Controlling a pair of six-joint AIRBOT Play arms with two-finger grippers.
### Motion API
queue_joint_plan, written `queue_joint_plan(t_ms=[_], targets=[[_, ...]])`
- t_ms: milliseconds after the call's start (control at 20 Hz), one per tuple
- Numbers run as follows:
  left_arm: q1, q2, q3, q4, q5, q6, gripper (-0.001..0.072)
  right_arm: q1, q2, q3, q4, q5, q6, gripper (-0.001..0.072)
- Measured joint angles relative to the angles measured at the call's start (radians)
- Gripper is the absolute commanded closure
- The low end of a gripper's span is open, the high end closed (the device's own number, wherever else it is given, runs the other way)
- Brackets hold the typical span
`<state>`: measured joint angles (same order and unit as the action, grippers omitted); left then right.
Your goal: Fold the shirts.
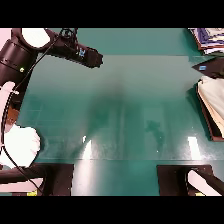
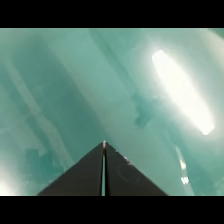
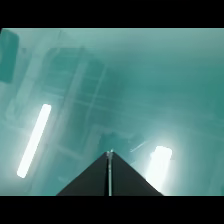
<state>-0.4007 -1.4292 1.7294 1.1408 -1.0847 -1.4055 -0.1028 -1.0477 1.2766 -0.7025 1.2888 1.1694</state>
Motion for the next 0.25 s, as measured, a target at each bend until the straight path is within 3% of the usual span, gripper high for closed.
queue_joint_plan(t_ms=[250], targets=[[0.000,0.000,0.000,0.000,0.050,0.000,0.0682,0.121,0.000,0.001,-0.007,-0.031,0.000,0.0695]])
